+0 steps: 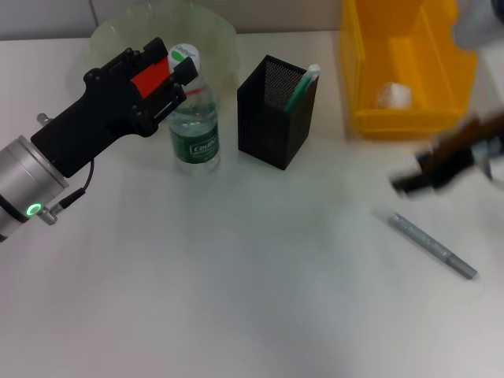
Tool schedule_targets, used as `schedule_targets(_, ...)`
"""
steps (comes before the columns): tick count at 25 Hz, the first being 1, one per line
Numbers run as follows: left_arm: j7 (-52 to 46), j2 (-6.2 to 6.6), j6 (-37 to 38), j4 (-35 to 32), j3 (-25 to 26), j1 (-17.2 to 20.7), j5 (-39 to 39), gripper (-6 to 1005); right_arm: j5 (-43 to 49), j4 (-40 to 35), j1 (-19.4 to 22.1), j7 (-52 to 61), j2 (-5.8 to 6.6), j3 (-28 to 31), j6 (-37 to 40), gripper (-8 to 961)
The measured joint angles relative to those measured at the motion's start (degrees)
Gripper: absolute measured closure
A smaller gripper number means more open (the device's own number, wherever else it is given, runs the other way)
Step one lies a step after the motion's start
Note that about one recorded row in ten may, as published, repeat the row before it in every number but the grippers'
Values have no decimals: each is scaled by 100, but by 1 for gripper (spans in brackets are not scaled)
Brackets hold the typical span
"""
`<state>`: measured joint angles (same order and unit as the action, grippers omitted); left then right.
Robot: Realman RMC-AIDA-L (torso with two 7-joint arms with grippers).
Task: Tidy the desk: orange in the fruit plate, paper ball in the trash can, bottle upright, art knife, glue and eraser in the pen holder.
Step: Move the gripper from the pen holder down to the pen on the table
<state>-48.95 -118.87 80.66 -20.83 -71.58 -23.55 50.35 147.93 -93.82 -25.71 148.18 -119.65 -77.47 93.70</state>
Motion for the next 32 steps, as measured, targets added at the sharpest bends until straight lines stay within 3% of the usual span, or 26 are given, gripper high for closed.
schedule_targets(3,0,6,-6,0,-5,0,0,440,253,460,250,-17,4,-57,-23,410)
schedule_targets(8,0,15,-14,0,2,-2,2,440,665,605,313,92,15,-354,-77,410)
schedule_targets(20,2,4,-25,0,4,-9,2,440,848,1186,138,236,16,-884,-316,409)
schedule_targets(27,9,4,-24,1,4,1,2,440,851,1289,115,238,16,-878,-365,501)
schedule_targets(32,9,5,-24,0,4,0,2,440,852,1402,59,238,24,-877,-386,515)
